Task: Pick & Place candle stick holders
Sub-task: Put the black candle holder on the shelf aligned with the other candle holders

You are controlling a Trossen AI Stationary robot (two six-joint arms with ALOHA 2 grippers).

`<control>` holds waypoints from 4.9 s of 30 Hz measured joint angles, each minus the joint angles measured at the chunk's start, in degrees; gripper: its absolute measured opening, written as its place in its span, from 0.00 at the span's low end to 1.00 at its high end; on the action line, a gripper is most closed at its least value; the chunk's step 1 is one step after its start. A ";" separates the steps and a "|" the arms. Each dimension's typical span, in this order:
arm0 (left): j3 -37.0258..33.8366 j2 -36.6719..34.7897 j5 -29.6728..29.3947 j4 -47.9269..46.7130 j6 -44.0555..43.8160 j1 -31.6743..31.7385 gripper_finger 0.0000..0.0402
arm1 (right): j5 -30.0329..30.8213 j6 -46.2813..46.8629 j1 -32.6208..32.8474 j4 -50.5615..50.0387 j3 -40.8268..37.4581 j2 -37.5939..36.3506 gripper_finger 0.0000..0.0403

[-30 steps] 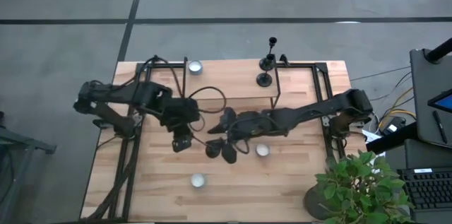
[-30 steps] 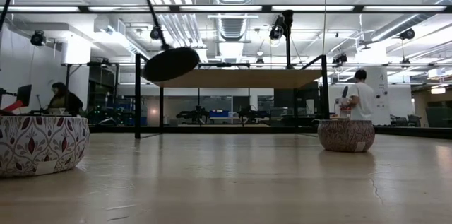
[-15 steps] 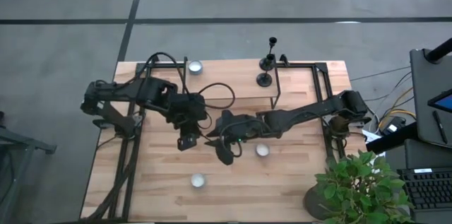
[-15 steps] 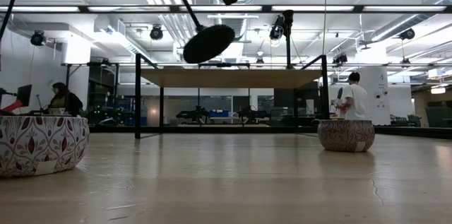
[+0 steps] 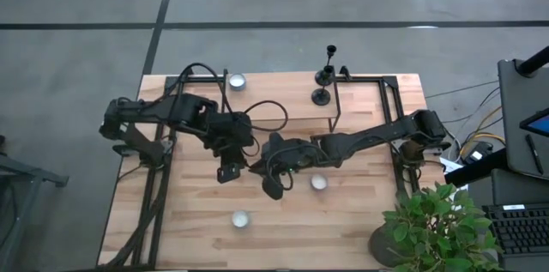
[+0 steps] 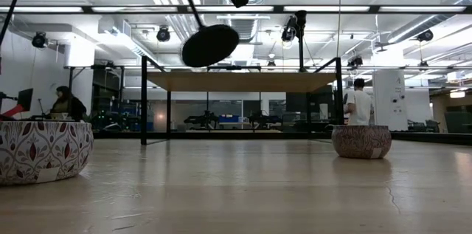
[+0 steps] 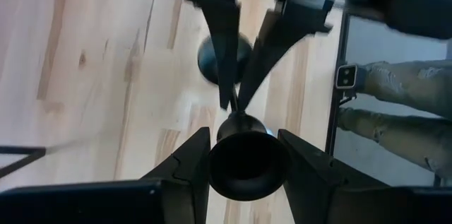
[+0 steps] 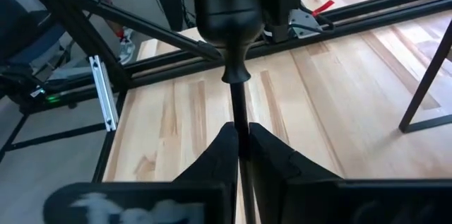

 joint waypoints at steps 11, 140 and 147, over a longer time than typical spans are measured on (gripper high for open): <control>0.10 -0.12 -1.29 0.78 -0.65 0.17 0.40 | 0.99 1.66 -0.60 0.02 0.00 -0.05 0.03; -3.35 -12.81 -29.20 14.35 6.19 0.17 0.75 | 67.18 36.19 -6.54 -35.69 -18.36 -24.24 0.03; -3.35 -12.81 -29.20 14.37 6.23 0.17 0.75 | 67.13 21.53 -5.77 -21.45 -18.25 -23.31 0.03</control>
